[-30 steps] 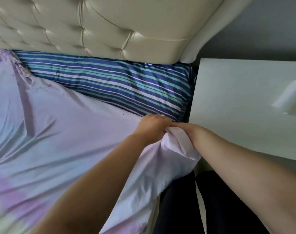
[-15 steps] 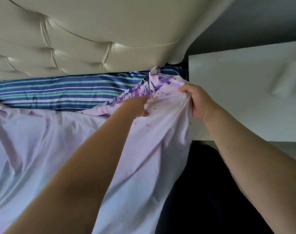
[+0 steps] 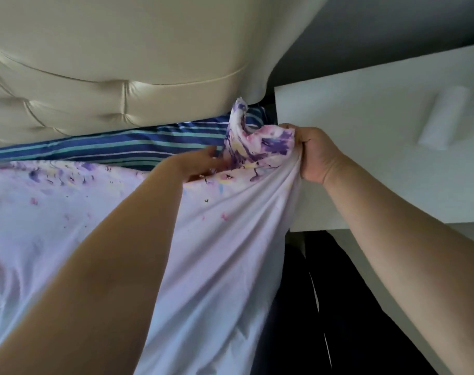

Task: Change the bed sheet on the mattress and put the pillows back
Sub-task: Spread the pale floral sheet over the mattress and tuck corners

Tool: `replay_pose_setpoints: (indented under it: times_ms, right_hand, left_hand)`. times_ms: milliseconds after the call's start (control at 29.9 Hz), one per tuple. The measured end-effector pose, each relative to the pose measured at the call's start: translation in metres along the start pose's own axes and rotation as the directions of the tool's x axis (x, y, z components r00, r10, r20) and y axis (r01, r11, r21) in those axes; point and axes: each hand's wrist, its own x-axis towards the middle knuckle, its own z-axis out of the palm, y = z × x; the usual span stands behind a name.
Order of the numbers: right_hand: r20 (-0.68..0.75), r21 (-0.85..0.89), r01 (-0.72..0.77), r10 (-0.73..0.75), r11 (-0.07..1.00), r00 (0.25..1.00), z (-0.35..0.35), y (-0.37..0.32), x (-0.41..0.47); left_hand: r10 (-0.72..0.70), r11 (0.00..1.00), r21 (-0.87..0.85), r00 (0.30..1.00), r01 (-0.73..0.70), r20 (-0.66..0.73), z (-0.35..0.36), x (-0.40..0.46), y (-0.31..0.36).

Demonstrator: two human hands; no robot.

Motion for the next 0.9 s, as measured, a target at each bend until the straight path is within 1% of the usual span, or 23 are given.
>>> replay_pose_setpoints:
  times_ms: [33,67,134,167,201,234,267,301,334,368,401,435,468,535,568,602,635,669,702,736,802,836,903]
  right_hand:
    - [0.018,0.01,-0.003,0.002,1.0,1.0,0.001,0.0,0.0]
    - [0.035,0.028,-0.013,0.012,1.0,0.999,0.002,0.0,0.001]
    - [0.009,0.026,-0.039,0.038,0.999,0.999,0.003,-0.002,0.005]
    - [-0.051,-0.117,-0.038,0.032,0.992,0.998,0.001,-0.003,0.008]
    - [-0.135,-0.398,-0.061,0.007,0.916,0.991,-0.002,-0.004,0.012]
    - [-0.181,-0.724,-0.125,-0.012,0.679,0.983,-0.007,-0.006,0.015]
    - [-0.227,-0.922,-0.209,-0.017,0.326,0.974,-0.009,-0.007,0.017]
    - [-0.218,-0.976,-0.216,-0.078,0.028,0.973,-0.01,-0.007,0.018]
    - [-0.144,-0.978,-0.165,-0.156,-0.128,0.977,-0.008,-0.006,0.017]
    - [-0.014,-0.979,-0.063,-0.248,-0.192,0.969,-0.003,-0.004,0.019]
    - [0.121,-0.974,0.052,-0.313,-0.221,0.942,0.003,-0.003,0.024]
    - [0.212,-0.961,0.131,-0.347,-0.243,0.914,0.007,-0.002,0.032]
    - [0.243,-0.957,0.162,-0.355,-0.242,0.903,0.009,-0.003,0.042]
    - [0.177,-0.973,0.113,-0.336,-0.203,0.925,0.01,-0.012,0.055]
    - [0.146,-0.979,0.09,-0.318,-0.185,0.937,0.009,-0.017,0.056]
    - [0.144,-0.981,0.094,-0.315,-0.169,0.938,0.009,-0.022,0.056]
    - [0.159,-0.98,0.107,-0.345,-0.165,0.925,0.008,-0.027,0.055]
    - [0.184,-0.976,0.121,-0.399,-0.179,0.898,0.007,-0.03,0.054]
    - [0.2,-0.971,0.114,-0.455,-0.209,0.868,0.007,-0.03,0.055]
    - [0.206,-0.965,0.092,-0.496,-0.245,0.844,0.007,-0.031,0.054]
    - [0.18,-0.957,0.024,-0.529,-0.288,0.829,0.004,-0.028,0.057]
    - [0.151,-0.958,-0.006,-0.52,-0.288,0.841,-0.001,-0.027,0.061]
    - [0.084,-0.962,-0.041,-0.436,-0.27,0.896,-0.009,-0.03,0.066]
  left_hand:
    - [0.013,0.973,0.232,1.0,-0.014,0.005,0.007,0.007,-0.002]
    - [0.02,0.929,0.37,1.0,-0.025,0.018,0.014,0.012,-0.002]
    - [0.042,0.893,0.448,0.999,-0.033,-0.009,0.025,0.019,-0.001]
    - [0.089,0.888,0.458,0.99,-0.028,-0.111,0.027,0.02,0.002]
    - [0.151,0.888,0.459,0.956,-0.02,-0.25,0.026,0.022,0.004]
    - [0.218,0.888,0.459,0.896,-0.017,-0.388,0.024,0.023,0.007]
    - [0.277,0.891,0.452,0.834,-0.038,-0.477,0.021,0.022,0.012]
    - [0.342,0.879,0.469,0.794,-0.081,-0.503,0.02,0.019,0.02]
    - [0.411,0.847,0.517,0.771,-0.125,-0.486,0.022,0.015,0.031]
    - [0.478,0.802,0.576,0.75,-0.16,-0.458,0.025,0.011,0.042]
    - [0.544,0.754,0.63,0.718,-0.19,-0.435,0.027,0.006,0.052]
    - [0.586,0.723,0.66,0.689,-0.206,-0.426,0.029,0.004,0.06]
    - [0.608,0.712,0.668,0.667,-0.217,-0.43,0.029,0.001,0.064]
    - [0.607,0.724,0.65,0.66,-0.231,-0.443,0.024,-0.001,0.063]
    - [0.585,0.734,0.643,0.685,-0.221,-0.433,0.02,-0.001,0.058]
    - [0.539,0.736,0.655,0.734,-0.172,-0.412,0.014,0.001,0.052]
    - [0.469,0.725,0.683,0.789,-0.087,-0.397,0.008,0.004,0.046]
    - [0.366,0.701,0.712,0.837,0.04,-0.408,0.0,0.009,0.038]
    - [0.278,0.665,0.725,0.843,0.177,-0.46,-0.009,0.012,0.03]
    - [0.199,0.653,0.692,0.813,0.307,-0.548,-0.018,0.014,0.022]
    - [0.067,0.667,0.544,0.686,0.509,-0.724,-0.034,0.012,0.011]
    - [0.025,0.653,0.498,0.641,0.571,-0.767,-0.04,0.009,0.007]
    - [-0.021,0.61,0.465,0.599,0.642,-0.8,-0.047,0.004,0.005]
